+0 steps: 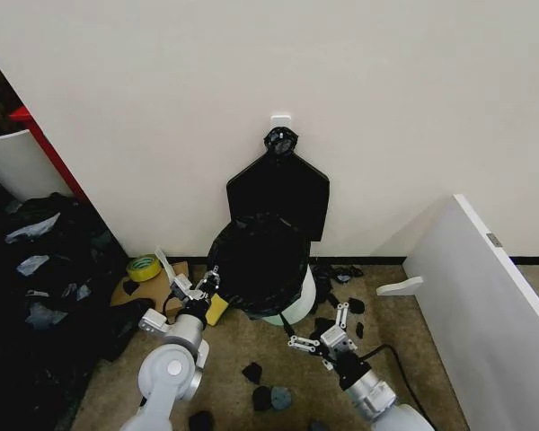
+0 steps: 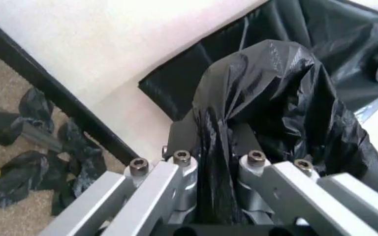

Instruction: Place the garbage bag over the trash bin.

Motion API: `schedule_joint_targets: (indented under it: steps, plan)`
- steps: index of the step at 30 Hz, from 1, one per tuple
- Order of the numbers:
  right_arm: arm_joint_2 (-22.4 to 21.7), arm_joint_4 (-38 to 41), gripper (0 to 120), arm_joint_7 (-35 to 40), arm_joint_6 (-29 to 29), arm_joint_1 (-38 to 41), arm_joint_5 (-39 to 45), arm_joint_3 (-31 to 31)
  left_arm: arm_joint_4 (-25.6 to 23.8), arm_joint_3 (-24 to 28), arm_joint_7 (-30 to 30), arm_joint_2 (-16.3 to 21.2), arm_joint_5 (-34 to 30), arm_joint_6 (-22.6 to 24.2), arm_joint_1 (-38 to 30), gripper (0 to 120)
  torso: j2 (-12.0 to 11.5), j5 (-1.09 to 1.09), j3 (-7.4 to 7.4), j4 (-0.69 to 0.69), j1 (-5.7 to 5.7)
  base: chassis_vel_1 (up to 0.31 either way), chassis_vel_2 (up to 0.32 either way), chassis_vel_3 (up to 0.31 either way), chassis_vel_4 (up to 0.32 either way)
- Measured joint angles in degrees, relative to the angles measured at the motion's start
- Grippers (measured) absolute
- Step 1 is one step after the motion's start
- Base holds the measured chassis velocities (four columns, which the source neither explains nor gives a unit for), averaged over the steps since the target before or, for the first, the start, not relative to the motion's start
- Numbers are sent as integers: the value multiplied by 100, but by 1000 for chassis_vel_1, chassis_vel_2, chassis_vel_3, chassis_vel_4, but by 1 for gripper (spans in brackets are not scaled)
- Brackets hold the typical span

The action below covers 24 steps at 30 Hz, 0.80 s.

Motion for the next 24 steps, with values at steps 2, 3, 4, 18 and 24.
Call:
schedule_joint_targets:
  steps: [2,3,4,18,24]
  plan:
    - [17,-28,100,4,-13,14,-3,-6,-27,0,8,0,-3,0,12,5,0,0,0,0,0,0,0,0,0]
    - [35,-76,100,10,-21,32,-35,-3,-57,1,14,0,-8,-1,25,5,0,0,0,0,0,0,0,0,0]
    - [48,-127,100,10,-21,49,-93,13,-92,6,26,1,-12,-2,41,5,0,0,0,1,0,0,0,0,0]
    - [113,-568,100,-35,-30,227,-147,279,-359,81,146,4,42,-13,204,5,0,1,0,0,0,0,0,0,0]
    - [137,-1167,100,-791,804,385,43,579,-504,100,166,37,59,7,295,5,0,2,0,1,0,0,0,0,0]
